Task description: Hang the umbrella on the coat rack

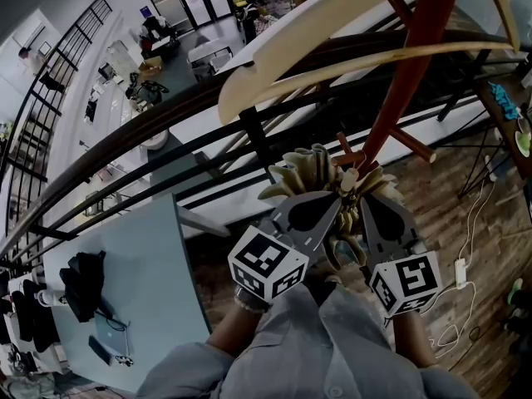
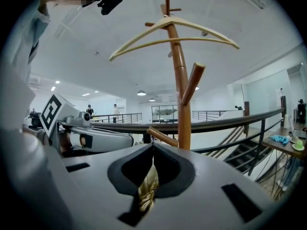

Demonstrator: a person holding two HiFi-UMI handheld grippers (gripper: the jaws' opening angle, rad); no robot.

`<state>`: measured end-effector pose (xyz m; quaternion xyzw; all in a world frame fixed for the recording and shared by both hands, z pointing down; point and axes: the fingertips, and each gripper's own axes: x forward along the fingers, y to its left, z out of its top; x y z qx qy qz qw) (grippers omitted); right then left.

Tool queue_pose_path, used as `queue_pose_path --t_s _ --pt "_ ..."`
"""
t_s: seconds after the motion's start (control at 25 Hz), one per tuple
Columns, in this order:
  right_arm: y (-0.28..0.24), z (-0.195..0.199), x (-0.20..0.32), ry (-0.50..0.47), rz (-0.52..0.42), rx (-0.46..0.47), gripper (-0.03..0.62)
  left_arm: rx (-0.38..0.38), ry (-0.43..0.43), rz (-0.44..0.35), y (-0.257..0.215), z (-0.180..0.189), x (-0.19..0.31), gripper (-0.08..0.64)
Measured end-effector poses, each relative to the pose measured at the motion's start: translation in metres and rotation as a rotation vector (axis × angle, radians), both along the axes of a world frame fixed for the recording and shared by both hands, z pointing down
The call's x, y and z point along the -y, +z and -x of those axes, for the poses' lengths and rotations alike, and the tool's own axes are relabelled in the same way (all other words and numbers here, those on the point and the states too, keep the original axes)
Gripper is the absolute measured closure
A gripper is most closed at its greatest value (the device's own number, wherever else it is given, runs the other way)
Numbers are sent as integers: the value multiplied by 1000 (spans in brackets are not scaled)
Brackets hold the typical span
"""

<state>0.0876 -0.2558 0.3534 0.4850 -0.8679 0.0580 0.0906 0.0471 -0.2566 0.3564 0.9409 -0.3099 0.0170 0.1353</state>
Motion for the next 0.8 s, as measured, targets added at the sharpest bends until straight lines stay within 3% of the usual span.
queue_pose_path --t_s 0.2,0.8 --pt "1 4 -1 -16 -10 -53 590 5 2 1 0 0 -1 555" --pt "2 -7 6 20 11 -44 591 11 -8 12 2 3 0 555"
